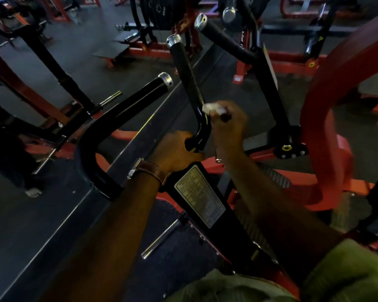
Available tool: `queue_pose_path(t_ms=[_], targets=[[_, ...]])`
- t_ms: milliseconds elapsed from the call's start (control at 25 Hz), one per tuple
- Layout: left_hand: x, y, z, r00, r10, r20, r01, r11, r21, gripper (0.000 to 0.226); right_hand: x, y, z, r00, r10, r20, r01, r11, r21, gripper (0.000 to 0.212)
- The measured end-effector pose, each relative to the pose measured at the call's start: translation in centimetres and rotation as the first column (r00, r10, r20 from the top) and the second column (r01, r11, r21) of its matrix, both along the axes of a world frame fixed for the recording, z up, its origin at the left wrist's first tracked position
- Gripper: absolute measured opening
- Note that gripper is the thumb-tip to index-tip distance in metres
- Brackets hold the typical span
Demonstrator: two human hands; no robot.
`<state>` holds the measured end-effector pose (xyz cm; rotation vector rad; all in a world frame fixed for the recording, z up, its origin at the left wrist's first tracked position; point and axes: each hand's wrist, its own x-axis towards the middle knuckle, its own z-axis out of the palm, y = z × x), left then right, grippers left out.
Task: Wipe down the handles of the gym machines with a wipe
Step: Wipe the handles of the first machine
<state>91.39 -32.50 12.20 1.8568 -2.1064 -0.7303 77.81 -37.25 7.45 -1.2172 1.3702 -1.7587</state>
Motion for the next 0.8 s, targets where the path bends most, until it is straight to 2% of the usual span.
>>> queue_pose_path(t_ms=[120, 200, 280, 320, 400, 480, 520, 600, 680, 720, 760, 800], targets=[[0.1, 0.1, 0.2, 1.000, 0.004, -0.016, -0.004, 1.000, 0.019, 0.026, -0.8, -3.4, 1.9, 0.972, 0.208, 0.111, -0.209, 0.978, -0.003, 0.016], [0.0, 0.2, 0.4, 1.000, -0.002, -0.023, 0.003, 0.999, 0.044, 0.028, -1.1, -2.0, 0.9, 0.904, 0.303, 0.302, -0.322, 0.947, 0.013, 0.010], [-0.1, 0.2, 0.5, 1.000, -0.006, -0.016, 0.007, 0.998, 0.055, 0.032, -1.2, 0.9, -1.5, 0.805, 0.316, 0.502, -0.442, 0.884, 0.150, 0.010], [-0.1, 0.2, 0.6, 1.000, -0.005, -0.012, 0.005, 0.998, 0.061, 0.034, -1.0, 2.7, -2.6, 0.746, 0.331, 0.578, -0.531, 0.820, 0.216, 0.013], [-0.2, 0.2, 0.6, 1.000, 0.005, -0.004, -0.004, 0.997, 0.083, 0.036, -0.4, 4.8, -3.9, 0.605, 0.355, 0.712, -0.670, 0.711, 0.215, 0.016], [-0.2, 0.2, 0.6, 0.999, 0.033, -0.002, -0.033, 0.995, 0.099, 0.036, -0.3, 3.2, -2.9, 0.539, 0.314, 0.782, -0.681, 0.708, 0.185, 0.025], [-0.2, 0.2, 0.5, 0.999, 0.048, -0.003, -0.048, 0.994, 0.099, 0.035, -0.4, 1.5, -2.1, 0.547, 0.304, 0.780, -0.656, 0.734, 0.175, 0.030], [-0.2, 0.0, 0.6, 0.997, 0.077, -0.009, -0.075, 0.992, 0.105, 0.031, -1.0, -1.4, 0.1, 0.624, 0.307, 0.718, -0.576, 0.802, 0.157, 0.025], [-0.1, -0.1, 0.6, 0.996, 0.082, -0.024, -0.078, 0.987, 0.142, 0.029, -1.5, -1.9, 0.8, 0.754, 0.321, 0.572, -0.454, 0.885, 0.101, 0.017], [0.0, -0.2, 0.6, 0.997, 0.076, -0.030, -0.070, 0.984, 0.163, 0.028, -1.7, -1.0, 0.6, 0.858, 0.313, 0.408, -0.368, 0.928, 0.062, 0.018], [0.0, -0.3, 0.6, 0.997, 0.071, -0.032, -0.064, 0.982, 0.176, 0.028, -1.8, 0.5, -0.1, 0.954, 0.254, 0.161, -0.259, 0.966, 0.008, 0.019], [0.1, -0.3, 0.5, 0.997, 0.067, -0.036, -0.059, 0.981, 0.186, 0.030, -1.7, 2.2, -1.0, 0.984, 0.149, -0.093, -0.155, 0.986, -0.062, 0.018]])
